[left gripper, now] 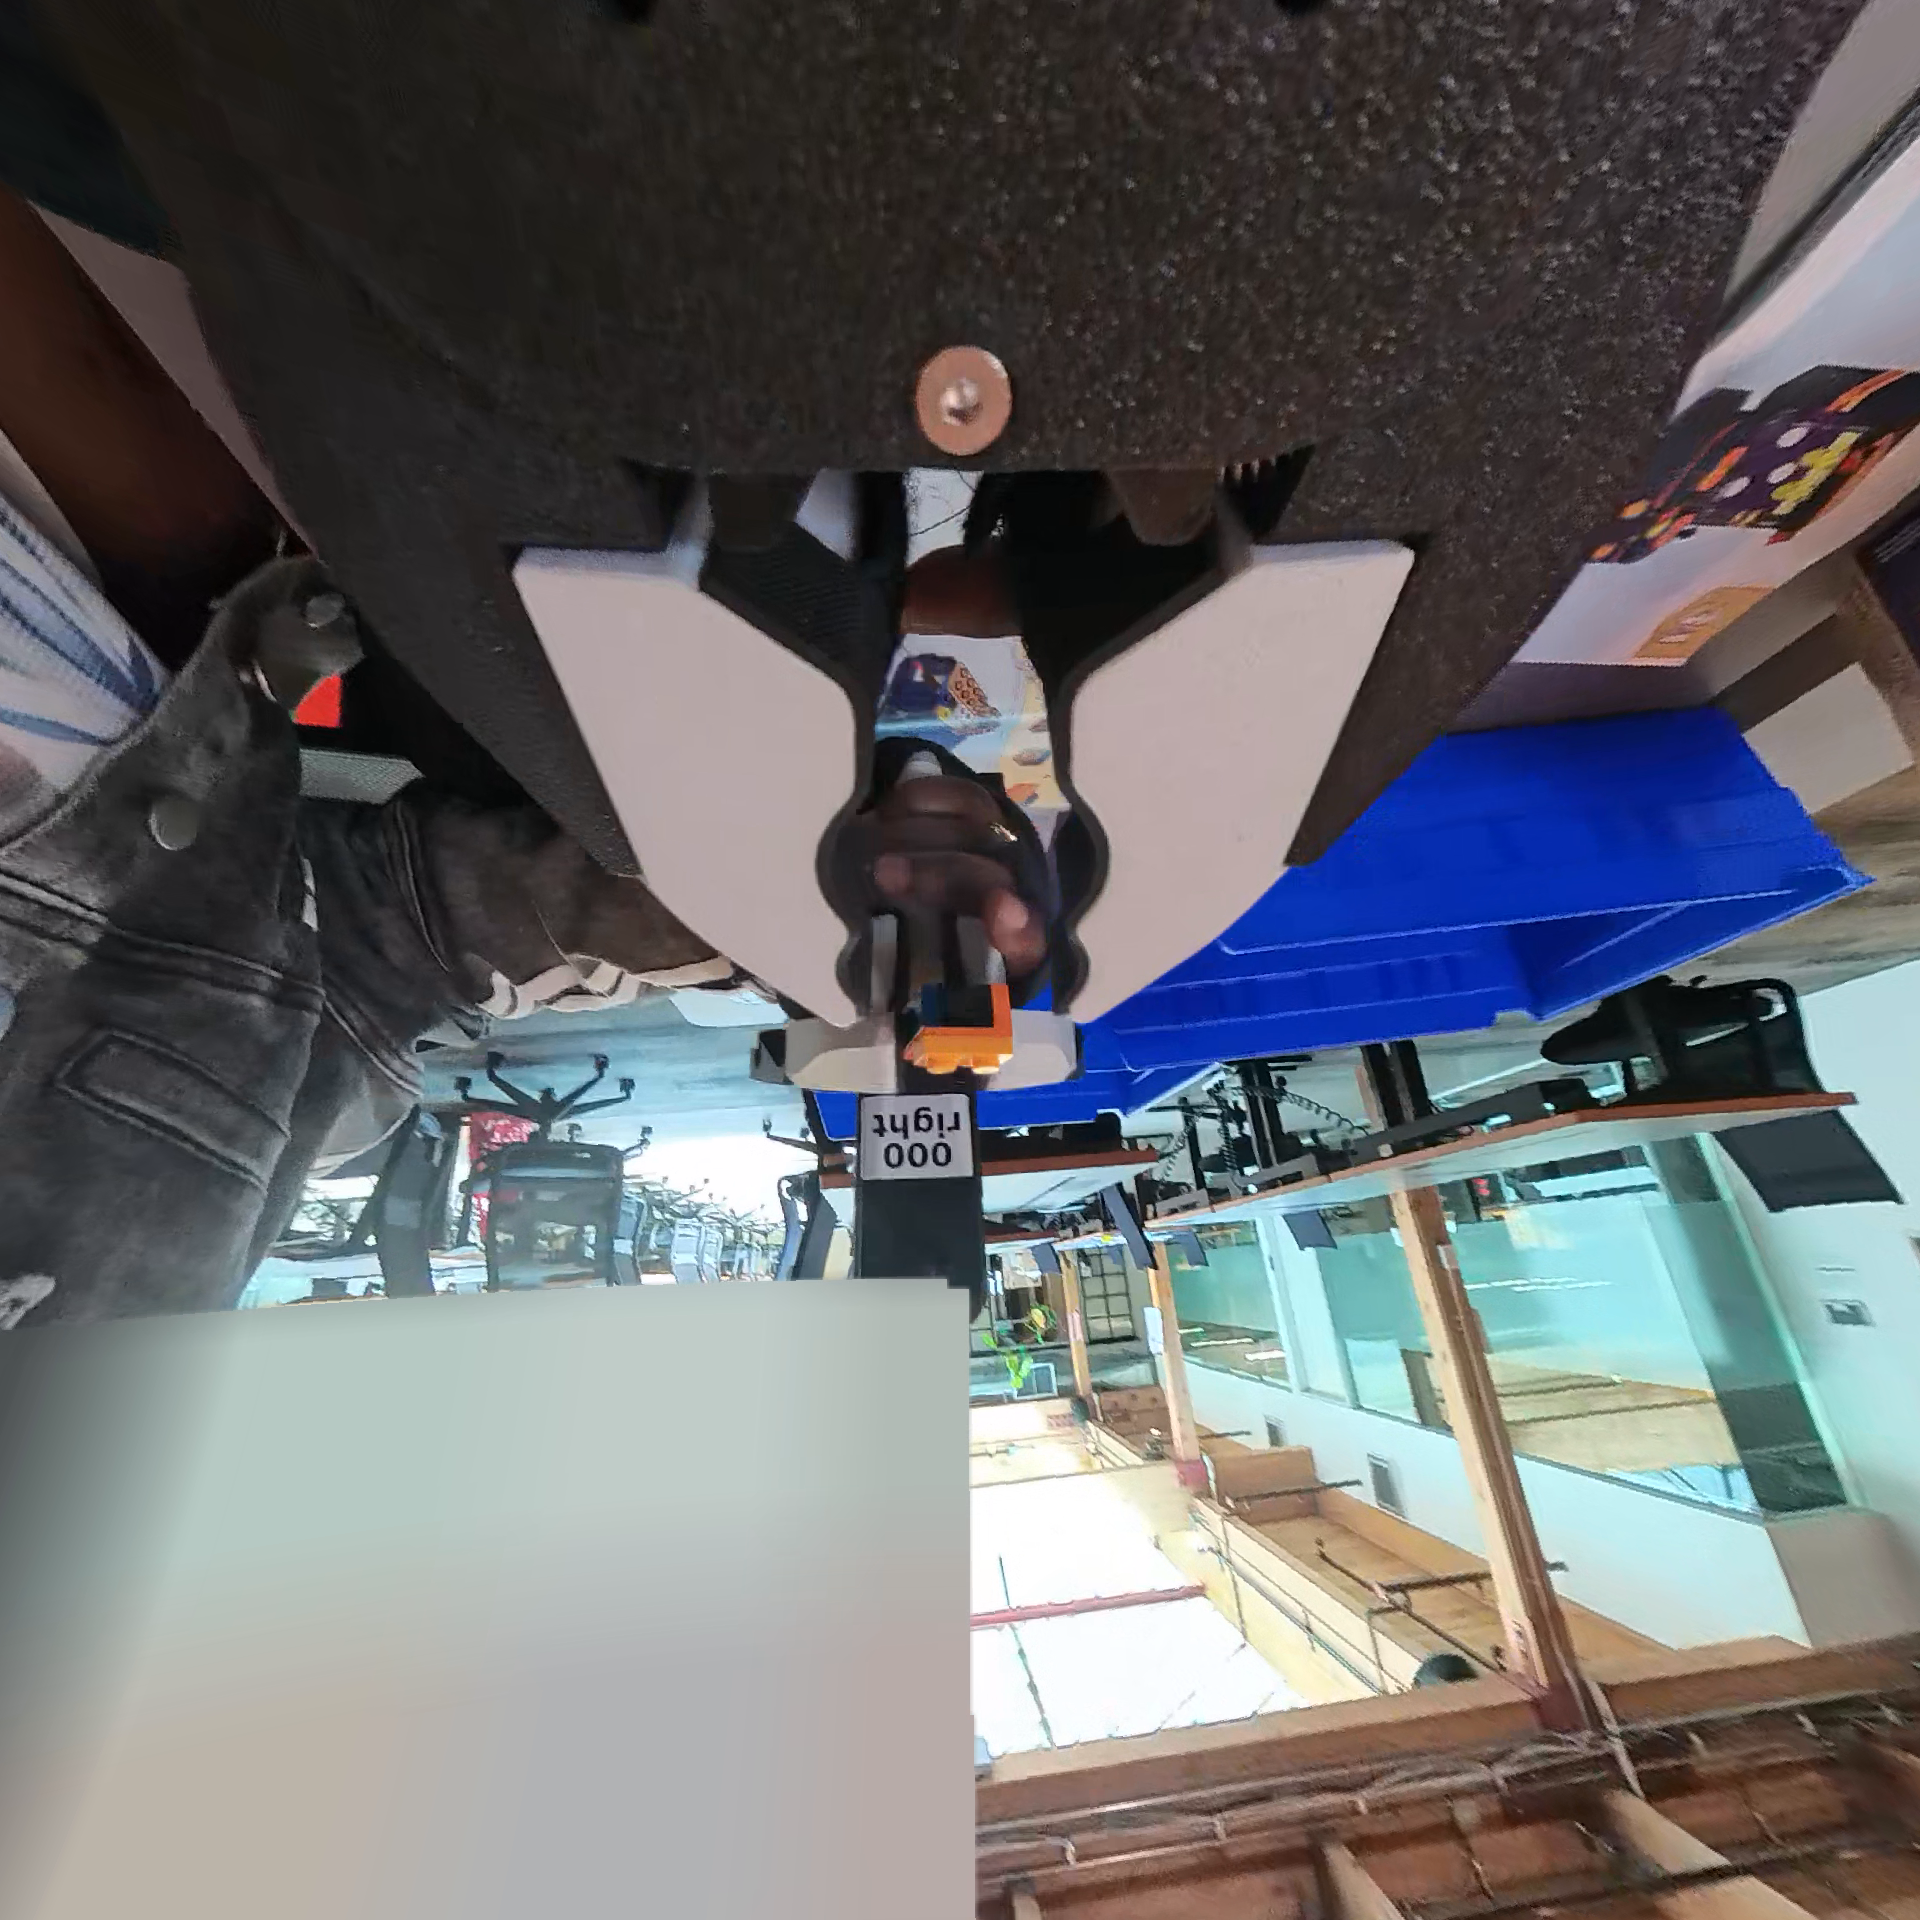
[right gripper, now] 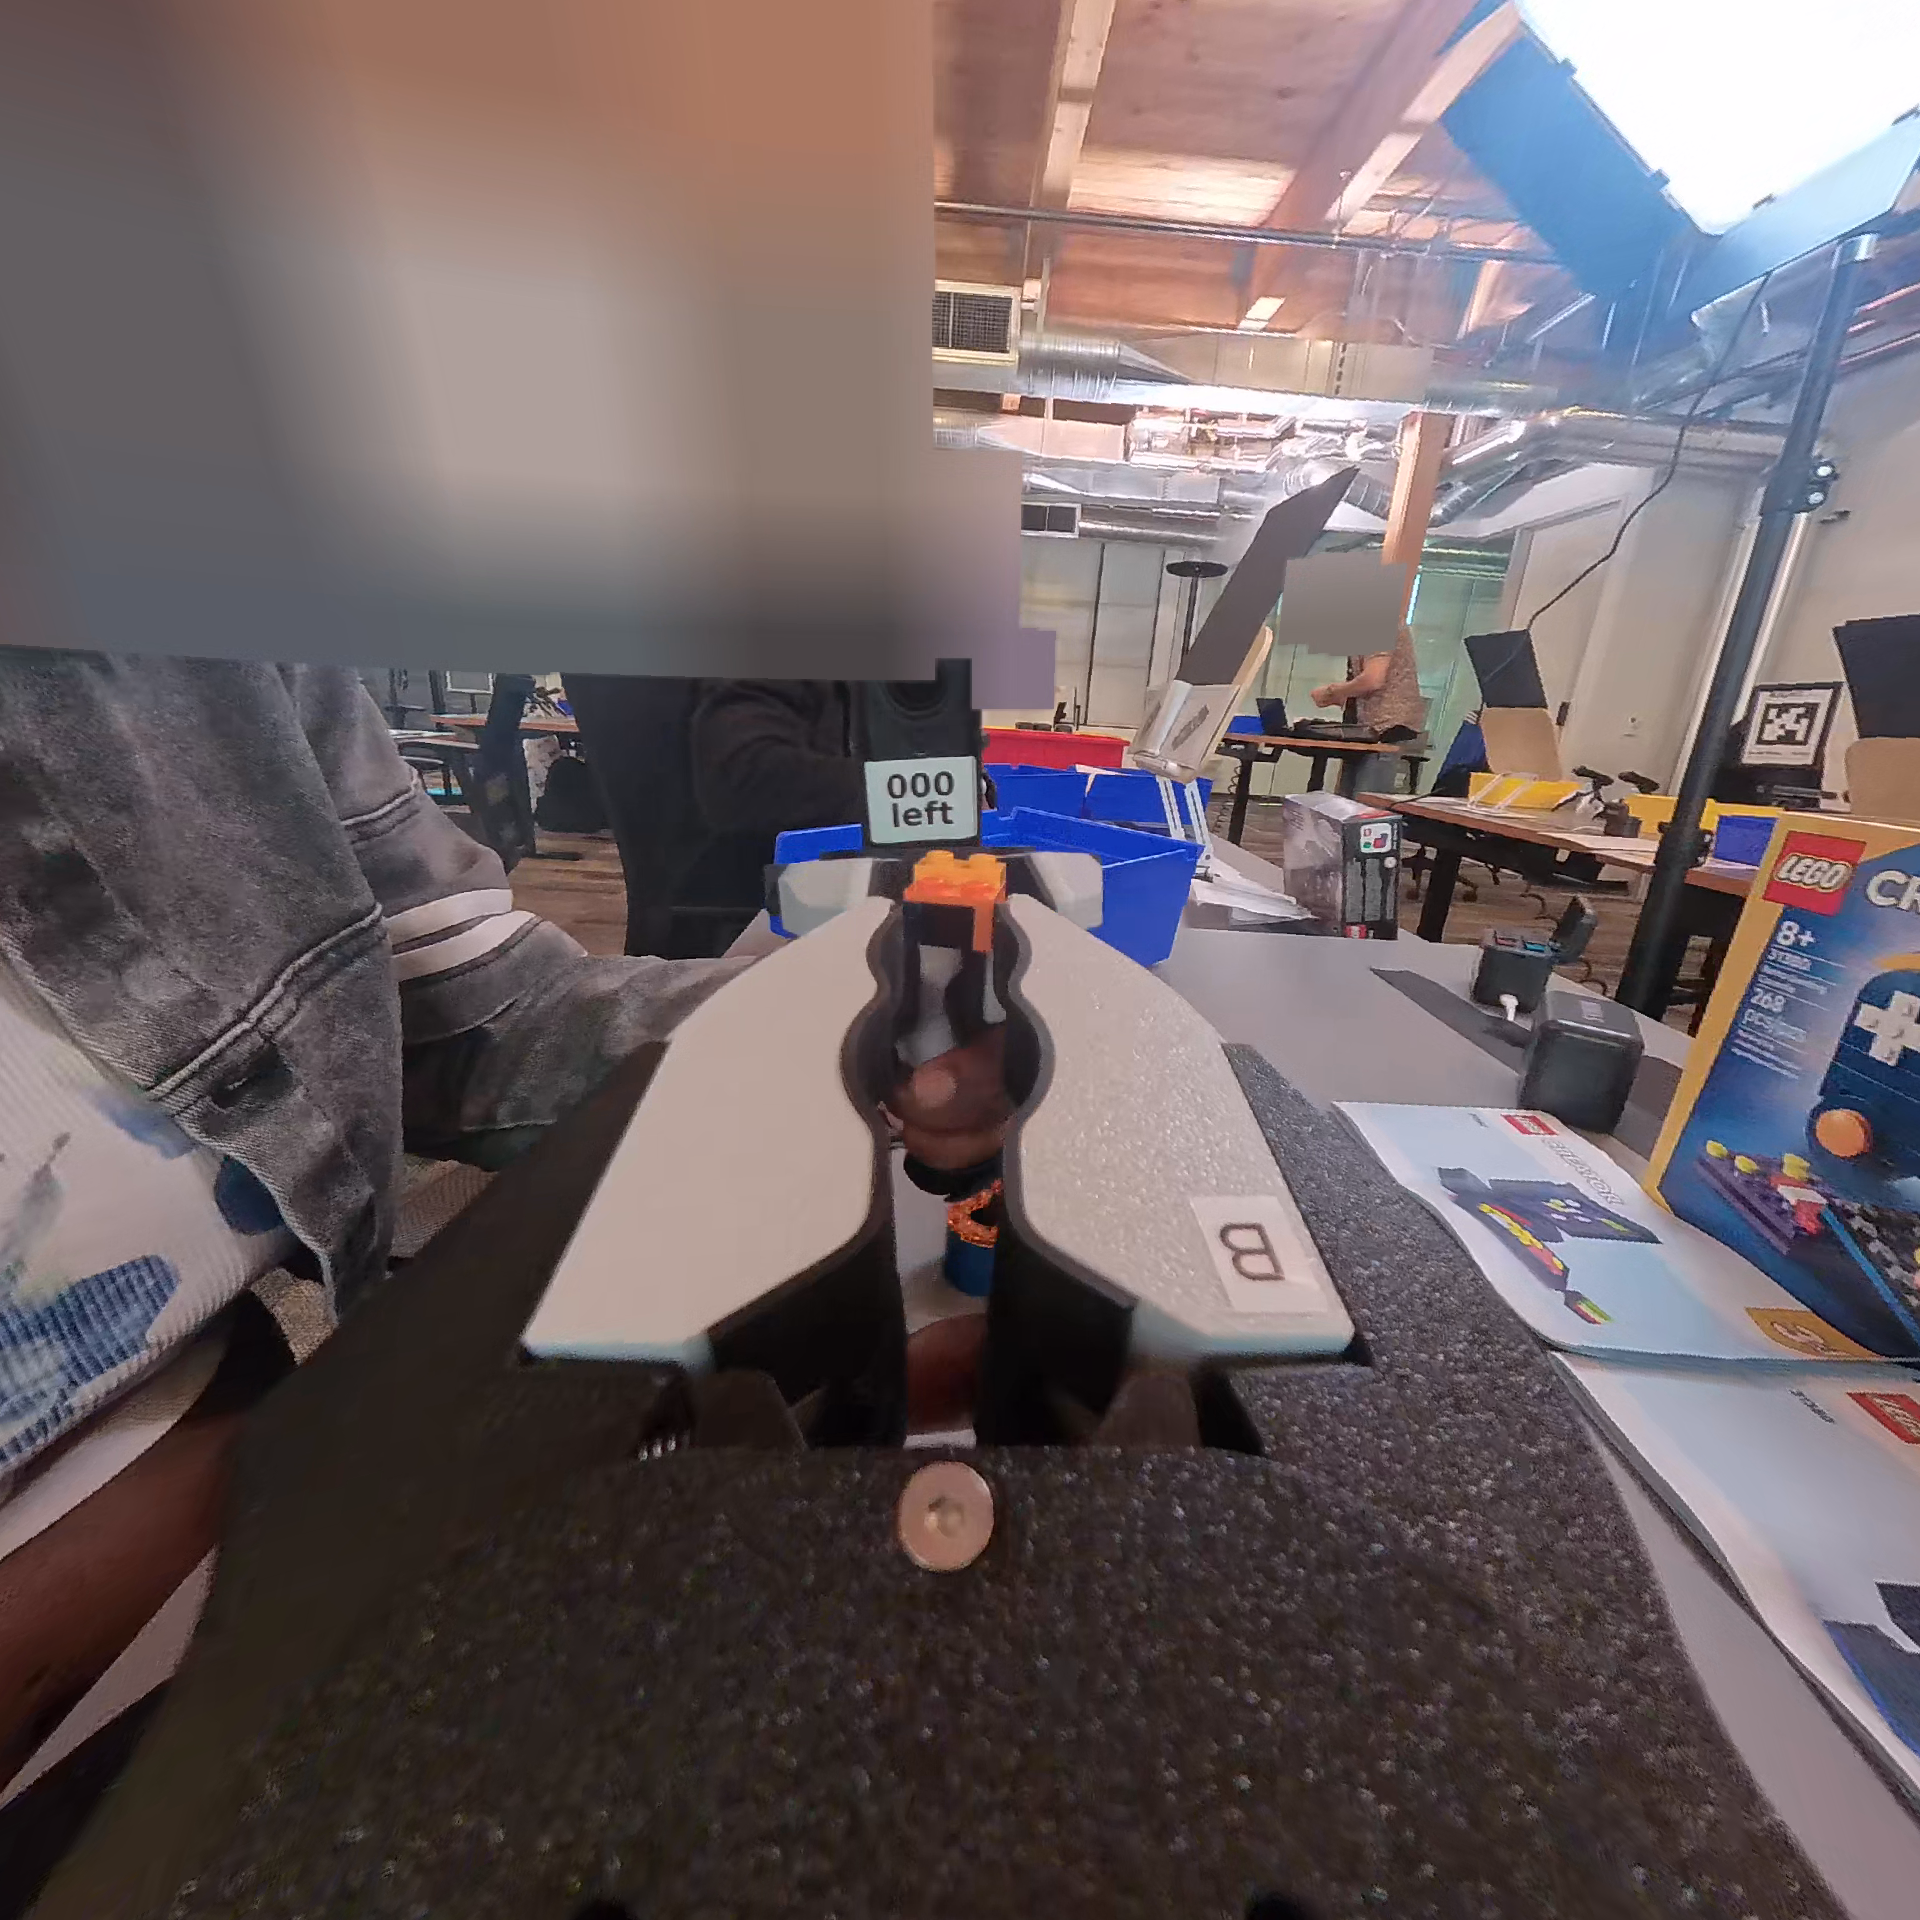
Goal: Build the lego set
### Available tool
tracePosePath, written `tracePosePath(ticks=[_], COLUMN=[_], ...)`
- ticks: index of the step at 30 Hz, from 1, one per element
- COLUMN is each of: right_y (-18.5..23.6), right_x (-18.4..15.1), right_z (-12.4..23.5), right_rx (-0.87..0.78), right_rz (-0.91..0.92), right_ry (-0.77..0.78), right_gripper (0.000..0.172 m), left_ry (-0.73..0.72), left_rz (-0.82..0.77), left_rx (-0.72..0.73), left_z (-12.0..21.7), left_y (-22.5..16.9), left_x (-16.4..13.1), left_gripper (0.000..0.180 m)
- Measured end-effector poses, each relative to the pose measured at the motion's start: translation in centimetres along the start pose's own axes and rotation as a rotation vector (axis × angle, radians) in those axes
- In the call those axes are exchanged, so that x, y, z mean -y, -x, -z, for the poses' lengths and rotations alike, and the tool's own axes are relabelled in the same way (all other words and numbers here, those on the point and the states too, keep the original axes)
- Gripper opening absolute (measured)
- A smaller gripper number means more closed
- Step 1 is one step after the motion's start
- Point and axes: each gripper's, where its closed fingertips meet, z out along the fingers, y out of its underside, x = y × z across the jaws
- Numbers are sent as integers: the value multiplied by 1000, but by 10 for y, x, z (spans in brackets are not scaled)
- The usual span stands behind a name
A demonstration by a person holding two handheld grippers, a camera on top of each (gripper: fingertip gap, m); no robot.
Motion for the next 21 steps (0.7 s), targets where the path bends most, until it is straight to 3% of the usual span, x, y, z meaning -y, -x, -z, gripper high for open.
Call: tracePosePath(ticks=[3,21], right_y=[2,3], right_x=[-1,-3], right_z=[-1,-3], right_rx=[7,11], right_rz=[0,0], right_ry=[9,26], right_gripper=[15,15], left_ry=[-7,-19], left_rz=[10,75], left_rx=[-12,-60], left_z=[0,1], left_y=[-1,-3], left_x=[0,-2], left_gripper=[17,17])
